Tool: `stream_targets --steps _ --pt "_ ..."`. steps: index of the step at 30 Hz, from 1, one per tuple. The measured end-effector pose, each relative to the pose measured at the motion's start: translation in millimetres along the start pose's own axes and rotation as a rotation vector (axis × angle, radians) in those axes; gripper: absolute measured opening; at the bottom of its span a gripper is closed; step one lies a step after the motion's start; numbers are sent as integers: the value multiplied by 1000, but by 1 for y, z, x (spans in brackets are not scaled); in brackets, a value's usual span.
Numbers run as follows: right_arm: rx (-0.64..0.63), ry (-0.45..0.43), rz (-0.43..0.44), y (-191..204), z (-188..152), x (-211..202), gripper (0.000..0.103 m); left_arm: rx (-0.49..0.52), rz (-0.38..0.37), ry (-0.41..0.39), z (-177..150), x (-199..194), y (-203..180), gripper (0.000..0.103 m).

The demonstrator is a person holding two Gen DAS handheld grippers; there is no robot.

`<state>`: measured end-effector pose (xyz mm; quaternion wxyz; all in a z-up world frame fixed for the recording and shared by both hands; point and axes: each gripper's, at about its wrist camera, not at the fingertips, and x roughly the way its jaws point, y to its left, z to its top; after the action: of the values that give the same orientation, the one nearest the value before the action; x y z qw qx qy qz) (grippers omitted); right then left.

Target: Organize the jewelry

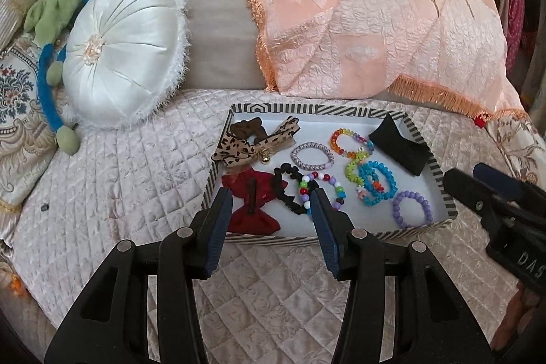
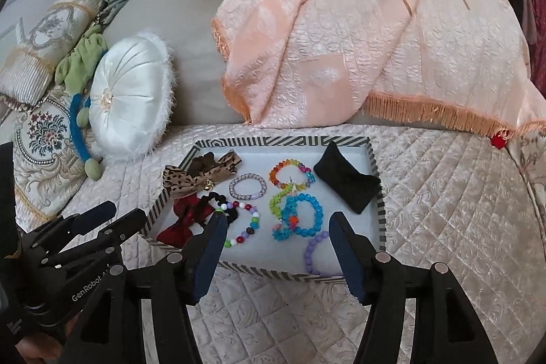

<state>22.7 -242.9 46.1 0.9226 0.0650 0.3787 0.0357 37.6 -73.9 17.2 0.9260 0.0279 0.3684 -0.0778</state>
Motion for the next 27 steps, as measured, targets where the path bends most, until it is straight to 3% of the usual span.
stream_targets --steps 11,27 --pt "-72 3 -42 12 -5 9 60 1 21 -10 0 4 -1 47" --pt "-60 -2 -58 4 -6 4 63 8 33 -34 -1 3 -2 47"
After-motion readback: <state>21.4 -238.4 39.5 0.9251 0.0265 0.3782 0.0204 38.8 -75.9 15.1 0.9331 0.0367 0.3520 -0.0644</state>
